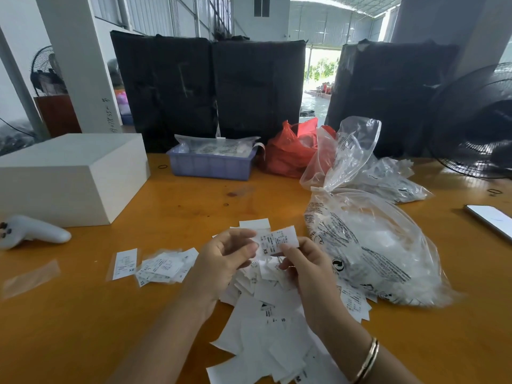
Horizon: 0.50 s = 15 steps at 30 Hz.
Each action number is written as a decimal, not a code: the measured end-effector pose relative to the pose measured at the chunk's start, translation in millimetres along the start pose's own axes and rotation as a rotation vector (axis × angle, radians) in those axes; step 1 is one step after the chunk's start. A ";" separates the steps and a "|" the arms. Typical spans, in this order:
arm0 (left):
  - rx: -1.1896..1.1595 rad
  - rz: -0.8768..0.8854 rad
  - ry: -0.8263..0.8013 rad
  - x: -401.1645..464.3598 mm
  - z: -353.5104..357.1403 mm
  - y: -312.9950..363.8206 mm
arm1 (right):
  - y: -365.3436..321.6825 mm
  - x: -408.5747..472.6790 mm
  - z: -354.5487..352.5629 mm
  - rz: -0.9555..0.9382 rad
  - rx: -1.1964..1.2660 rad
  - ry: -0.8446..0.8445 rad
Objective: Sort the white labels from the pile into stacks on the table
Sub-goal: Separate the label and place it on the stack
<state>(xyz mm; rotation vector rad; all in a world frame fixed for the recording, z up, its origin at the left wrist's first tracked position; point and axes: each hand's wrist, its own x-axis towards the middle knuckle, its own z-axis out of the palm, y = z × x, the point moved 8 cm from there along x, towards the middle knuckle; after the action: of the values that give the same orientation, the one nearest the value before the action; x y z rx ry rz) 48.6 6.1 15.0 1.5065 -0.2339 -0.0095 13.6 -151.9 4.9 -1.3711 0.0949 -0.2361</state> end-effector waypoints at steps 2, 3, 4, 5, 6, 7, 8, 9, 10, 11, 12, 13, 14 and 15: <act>-0.027 -0.007 -0.002 0.1 0.5 0.1 | -0.4 -0.2 -0.3 -0.003 -0.052 0.006; -0.036 -0.007 -0.005 -0.1 1.0 0.1 | -1.1 -0.4 0.3 -0.005 -0.084 0.006; -0.042 -0.006 -0.008 -0.3 1.7 0.0 | -1.3 -0.3 1.4 -0.013 -0.121 -0.001; -0.042 -0.007 -0.010 -0.5 2.4 -0.7 | -1.8 -0.4 2.8 -0.021 -0.160 -0.004; -0.035 -0.009 -0.009 -0.7 3.2 -1.4 | -2.1 -0.4 3.5 -0.032 -0.192 -0.003; -0.027 -0.011 -0.005 -0.6 3.9 -2.3 | -2.8 -0.6 3.9 -0.041 -0.212 0.003; -0.027 -0.013 -0.004 -0.5 4.6 -3.2 | -3.3 -0.8 3.7 -0.047 -0.212 0.009; -0.041 -0.017 -0.006 -0.4 5.3 -4.2 | -3.9 -1.0 2.7 -0.046 -0.190 0.022; -0.067 -0.026 -0.008 -0.4 6.1 -5.0 | -4.0 -0.9 0.5 -0.038 -0.150 0.040; -0.094 -0.035 -0.008 -0.6 6.2 -5.7 | -3.9 -0.7 -2.5 -0.023 -0.099 0.062; -0.115 -0.041 -0.005 -0.6 6.0 -6.4 | -3.5 -0.2 -5.6 -0.008 -0.046 0.081; -0.128 -0.042 0.000 -0.5 5.5 -7.2 | -3.4 0.2 -8.1 0.004 -0.002 0.094; -0.134 -0.042 0.006 -0.4 4.9 -7.8 | -3.1 0.6 -9.5 0.012 0.035 0.097; -0.134 -0.042 0.016 0.0 4.2 -8.4 | -2.7 0.9 -9.8 0.022 0.072 0.093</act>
<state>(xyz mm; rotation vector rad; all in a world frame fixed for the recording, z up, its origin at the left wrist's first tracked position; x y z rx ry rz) 49.1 1.4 6.8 1.3777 -0.1855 -0.0457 12.2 -162.0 5.7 -1.2872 0.1771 -0.2828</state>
